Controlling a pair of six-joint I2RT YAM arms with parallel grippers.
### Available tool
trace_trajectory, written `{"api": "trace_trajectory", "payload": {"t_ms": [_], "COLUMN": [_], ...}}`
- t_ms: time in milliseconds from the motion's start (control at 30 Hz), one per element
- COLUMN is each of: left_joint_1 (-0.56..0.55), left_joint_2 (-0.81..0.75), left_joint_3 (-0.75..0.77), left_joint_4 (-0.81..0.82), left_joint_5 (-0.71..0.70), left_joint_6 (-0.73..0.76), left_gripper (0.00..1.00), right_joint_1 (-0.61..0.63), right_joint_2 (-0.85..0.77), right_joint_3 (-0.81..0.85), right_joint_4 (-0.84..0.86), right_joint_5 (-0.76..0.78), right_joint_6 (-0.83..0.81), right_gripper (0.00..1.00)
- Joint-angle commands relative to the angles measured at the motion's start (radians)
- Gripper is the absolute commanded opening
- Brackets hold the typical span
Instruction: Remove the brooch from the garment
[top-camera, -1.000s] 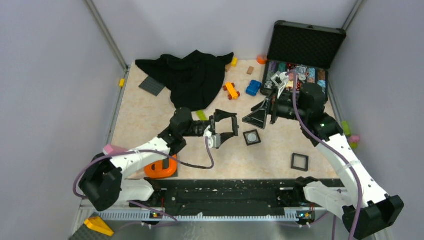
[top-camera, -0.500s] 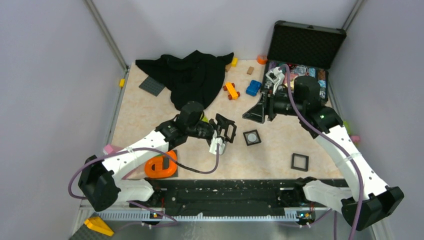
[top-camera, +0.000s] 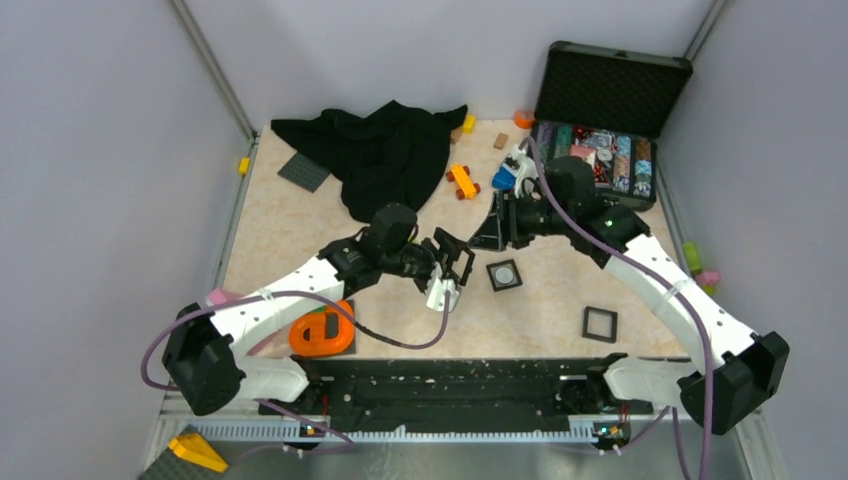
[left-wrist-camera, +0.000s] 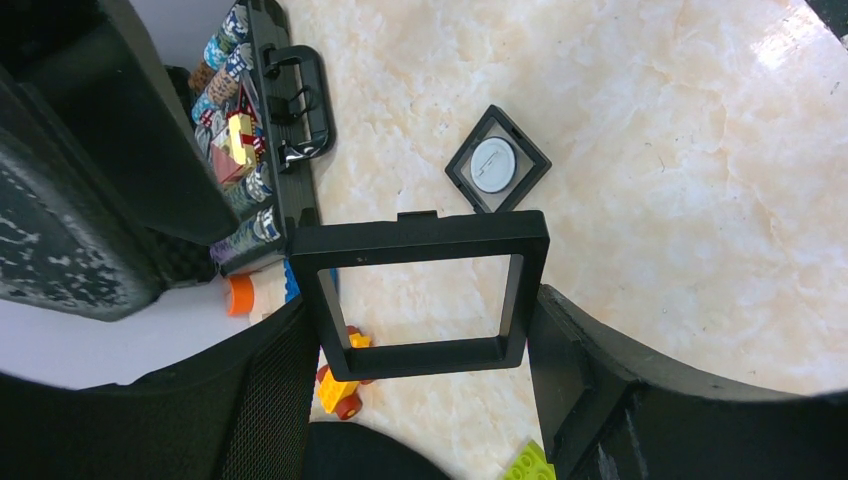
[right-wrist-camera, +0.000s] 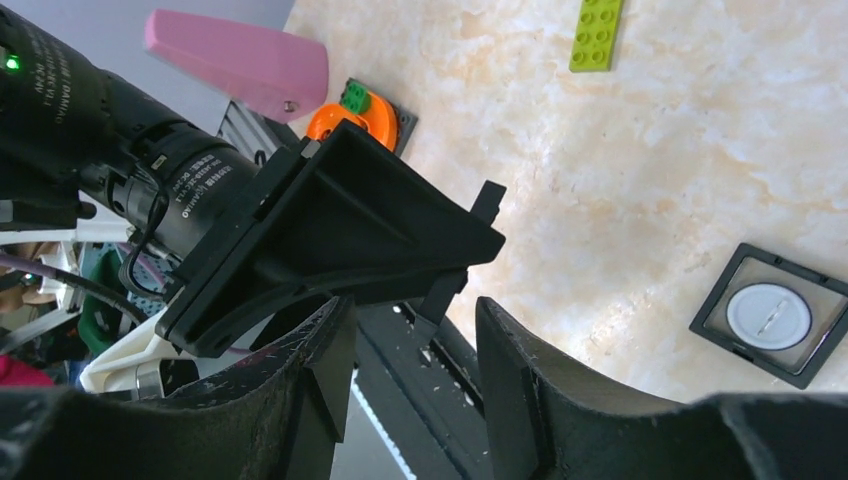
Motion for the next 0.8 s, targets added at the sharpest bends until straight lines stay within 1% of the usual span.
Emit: {"api": "trace_trajectory", "payload": {"t_ms": [0, 133, 233, 333, 467, 533, 667, 767], "left_joint_1": [-0.004, -0.004, -0.004, -0.004, -0.003, -0.003, -0.004, -0.003], "left_joint_2": [0.003, 0.000, -0.009, -0.009, -0.004, -0.004, 0.002, 0.002], "left_joint_3": [0.026, 0.003, -0.023, -0.026, -0.025, -0.025, -0.024, -0.025], "left_joint_4": [0.017, 0.058, 0.101, 0.111, 0.111, 0.111, 0.111, 0.112], "left_joint_5": [-0.004, -0.008, -0.002, 0.006, 0.008, 0.008, 0.008, 0.008], "left_joint_6": [0.020, 0.008, -0.005, -0.007, -0.007, -0.006, -0.003, -0.003], "left_gripper": [0.48, 0.48, 0.48, 0.48, 0.48, 0.48, 0.49, 0.51], "right_joint_1": [0.036, 0.056, 0.069, 0.078, 0.084, 0.084, 0.085, 0.085], "right_joint_2": [0.002, 0.020, 0.033, 0.041, 0.053, 0.055, 0.062, 0.065], "right_joint_3": [0.045, 0.050, 0.048, 0.044, 0.045, 0.042, 0.041, 0.042], "right_joint_4": [-0.015, -0.041, -0.052, -0.051, -0.044, -0.037, -0.029, -0.029], "right_joint_5": [0.053, 0.070, 0.081, 0.085, 0.089, 0.093, 0.093, 0.094], "right_joint_6": [0.025, 0.021, 0.020, 0.020, 0.020, 0.020, 0.020, 0.019], "right_gripper": [0.48, 0.46, 0.45, 0.42, 0.39, 0.32, 0.29, 0.21]}}
